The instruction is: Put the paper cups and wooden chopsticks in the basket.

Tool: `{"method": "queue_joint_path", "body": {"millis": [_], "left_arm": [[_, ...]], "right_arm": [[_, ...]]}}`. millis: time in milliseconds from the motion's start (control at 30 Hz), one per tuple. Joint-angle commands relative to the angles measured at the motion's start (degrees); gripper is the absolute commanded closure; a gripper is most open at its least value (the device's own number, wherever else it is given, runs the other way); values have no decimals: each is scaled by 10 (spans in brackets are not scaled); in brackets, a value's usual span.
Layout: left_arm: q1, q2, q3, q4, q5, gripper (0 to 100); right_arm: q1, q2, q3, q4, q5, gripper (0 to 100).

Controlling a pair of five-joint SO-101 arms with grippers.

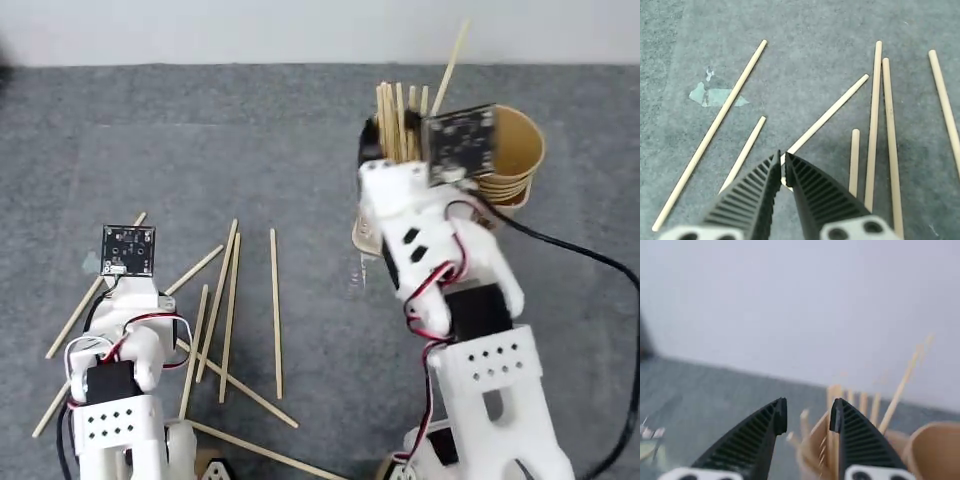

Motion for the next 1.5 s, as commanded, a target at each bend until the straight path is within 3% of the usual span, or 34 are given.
{"method": "queue_joint_path", "body": {"millis": [0, 167, 367, 533, 867, 1000, 1200, 1467], "left_arm": [[-25, -12, -7, -22, -2, 987], [-53, -12, -6, -40, 1, 987], [-93, -12, -7, -60, 28, 987], [-103, -12, -13, -57, 29, 987], [-105, -12, -13, -59, 44, 987], [-105, -12, -13, -59, 44, 987], [-104, -12, -13, -59, 44, 987], [-102, -12, -13, -59, 44, 987]], "right_arm": [[-46, -14, -25, 102, 4, 841], [-122, 46, -25, 219, -1, 841], [-182, 175, -32, 224, -92, 837], [-218, 285, -40, 141, -132, 839], [-284, 432, -40, -116, -129, 841], [-285, 488, -61, -163, -129, 839], [-284, 578, -156, -95, -129, 840], [-269, 682, -290, 80, -131, 840]]}}
